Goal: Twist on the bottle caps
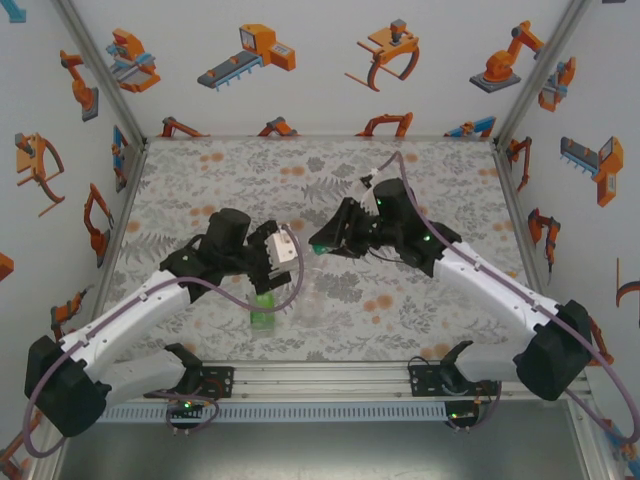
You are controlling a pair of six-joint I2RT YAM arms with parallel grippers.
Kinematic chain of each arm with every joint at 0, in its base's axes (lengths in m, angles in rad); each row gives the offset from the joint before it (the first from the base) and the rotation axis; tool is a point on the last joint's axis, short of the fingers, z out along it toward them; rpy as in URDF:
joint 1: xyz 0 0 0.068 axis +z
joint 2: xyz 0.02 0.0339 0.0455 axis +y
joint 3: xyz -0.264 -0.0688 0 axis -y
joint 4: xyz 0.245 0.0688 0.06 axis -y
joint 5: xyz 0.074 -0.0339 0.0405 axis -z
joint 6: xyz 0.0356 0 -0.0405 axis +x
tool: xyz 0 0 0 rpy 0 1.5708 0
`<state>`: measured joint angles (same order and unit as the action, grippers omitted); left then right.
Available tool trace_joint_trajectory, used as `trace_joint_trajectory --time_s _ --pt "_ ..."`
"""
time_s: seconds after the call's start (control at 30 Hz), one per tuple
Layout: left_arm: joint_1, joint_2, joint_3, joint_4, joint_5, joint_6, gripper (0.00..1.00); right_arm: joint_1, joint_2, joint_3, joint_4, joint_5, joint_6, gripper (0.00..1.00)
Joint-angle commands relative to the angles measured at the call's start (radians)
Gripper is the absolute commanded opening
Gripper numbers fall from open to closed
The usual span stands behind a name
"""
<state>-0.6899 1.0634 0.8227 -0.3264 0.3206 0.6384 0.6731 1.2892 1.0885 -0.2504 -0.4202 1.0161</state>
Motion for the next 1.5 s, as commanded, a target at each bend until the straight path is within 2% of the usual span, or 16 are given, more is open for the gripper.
trace_joint_trajectory --time_s 0.0,0.13,0.2,0.33,0.47,0.63,0.7,0.8,0.9,0.97,1.17,1.37,1.47 --pt "0.021 -0.048 -0.007 0.07 -0.018 -0.076 0.85 -0.043 0.042 0.142 -0.263 0.103 -0.218 0.28" --pt "0.069 -0.065 -0.003 0.105 0.01 -0.155 0.87 -0.098 0.136 0.332 -0.468 0.227 -0.406 0.27" --pt "0.098 -0.062 0.008 0.114 0.031 -0.205 0.88 -0.115 0.218 0.461 -0.583 0.344 -0.515 0.26" --pt "0.154 -0.034 0.07 0.082 0.024 -0.33 0.88 -0.156 0.406 0.687 -0.727 0.453 -0.657 0.25" --pt "0.217 -0.001 0.143 0.0 0.022 -0.42 0.88 -0.199 0.576 0.855 -0.768 0.503 -0.751 0.25" --pt "0.238 -0.038 0.109 0.059 0.004 -0.453 0.9 -0.256 0.762 1.042 -0.814 0.526 -0.817 0.24" --pt "0.243 -0.046 0.104 0.067 0.011 -0.477 0.94 -0.274 0.84 1.123 -0.847 0.536 -0.838 0.24" --pt "0.247 -0.036 0.116 0.054 0.041 -0.515 0.98 -0.28 0.896 1.196 -0.867 0.558 -0.856 0.24" --pt "0.249 -0.012 0.13 0.048 0.102 -0.52 0.98 -0.287 0.915 1.2 -0.844 0.552 -0.859 0.24" --pt "0.25 -0.011 0.126 0.056 0.097 -0.506 0.99 -0.294 0.924 1.197 -0.843 0.543 -0.854 0.24" --pt "0.25 -0.06 0.075 0.105 0.0 -0.486 0.97 -0.3 0.918 1.163 -0.828 0.534 -0.834 0.47" --pt "0.25 -0.087 0.029 0.192 -0.027 -0.529 0.97 -0.299 0.892 1.198 -0.829 0.526 -0.824 0.63" --pt "0.252 -0.091 0.021 0.208 -0.01 -0.546 0.97 -0.3 0.886 1.254 -0.857 0.529 -0.826 0.68"
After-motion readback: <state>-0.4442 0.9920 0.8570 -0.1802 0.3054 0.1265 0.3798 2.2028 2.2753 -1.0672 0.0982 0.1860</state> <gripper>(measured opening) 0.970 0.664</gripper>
